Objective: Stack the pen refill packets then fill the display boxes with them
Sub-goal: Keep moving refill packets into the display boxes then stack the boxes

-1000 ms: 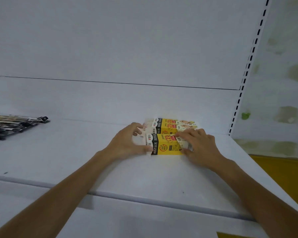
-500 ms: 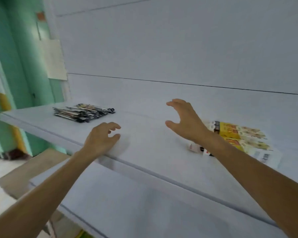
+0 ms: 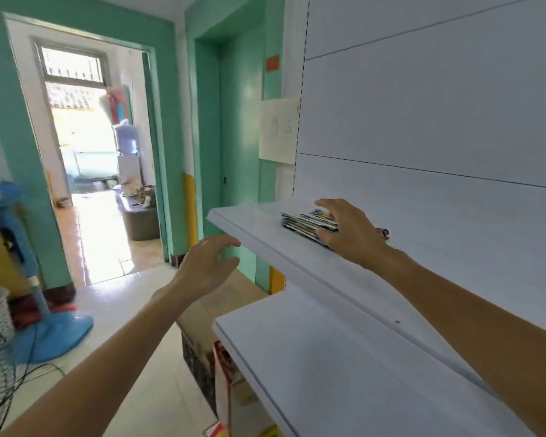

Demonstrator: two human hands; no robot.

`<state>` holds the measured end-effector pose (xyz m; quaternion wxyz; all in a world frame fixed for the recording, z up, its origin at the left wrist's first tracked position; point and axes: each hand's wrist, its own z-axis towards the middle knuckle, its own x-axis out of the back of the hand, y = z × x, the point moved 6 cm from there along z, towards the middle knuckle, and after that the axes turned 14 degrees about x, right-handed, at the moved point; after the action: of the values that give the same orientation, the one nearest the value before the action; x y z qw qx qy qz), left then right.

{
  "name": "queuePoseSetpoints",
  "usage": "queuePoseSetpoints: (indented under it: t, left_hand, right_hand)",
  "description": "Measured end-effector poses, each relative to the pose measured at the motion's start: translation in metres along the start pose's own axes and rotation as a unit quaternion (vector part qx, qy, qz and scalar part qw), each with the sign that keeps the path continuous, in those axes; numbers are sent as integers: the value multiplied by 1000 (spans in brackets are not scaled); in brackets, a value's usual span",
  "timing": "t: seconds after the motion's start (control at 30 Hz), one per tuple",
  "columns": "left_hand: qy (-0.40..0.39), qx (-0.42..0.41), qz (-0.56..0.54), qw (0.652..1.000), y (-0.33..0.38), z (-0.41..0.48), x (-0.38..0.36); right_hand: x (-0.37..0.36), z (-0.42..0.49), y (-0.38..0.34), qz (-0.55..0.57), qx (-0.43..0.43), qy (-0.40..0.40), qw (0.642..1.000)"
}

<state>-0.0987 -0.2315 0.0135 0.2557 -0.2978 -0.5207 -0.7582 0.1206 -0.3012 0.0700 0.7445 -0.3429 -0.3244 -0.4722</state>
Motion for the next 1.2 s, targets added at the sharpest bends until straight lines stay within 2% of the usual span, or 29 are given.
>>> queuePoseSetpoints:
  t: [0.27,0.4,0.5,0.67,0.87,0.97,1.03,1.13,1.2]
  left_hand:
    - [-23,-90,-24,995,-35,122,11]
    - [-71,-113,-30,991,-36,168,-5]
    - [-108,-133,-42,984,-20,200,-25]
    - [-143,-199,-96,965,28,234,-63]
    - [-233,-276,-133,923,61,265,-105]
    - [-272,-331,-50,902,73,269,-140]
    - [-268,-373,17,888,81,276,-164]
    - [-282,-357,-8,891,89,296,-189]
    - [-315,-333,-17,889,91,303,-203]
  right_hand:
    - [-55,100,21,-30,-46,18,998]
    - [-77,123,42,-39,-92,6,995]
    - [-69,130,66,-62,-123,3,990]
    - [-26,141,109,-113,-167,46,978]
    - [-10,125,156,-148,-234,77,958]
    - [-20,102,174,-154,-294,23,943]
    - [-21,85,181,-155,-329,25,931]
    - [-30,65,173,-127,-363,71,921]
    - [-46,62,164,-116,-381,38,916]
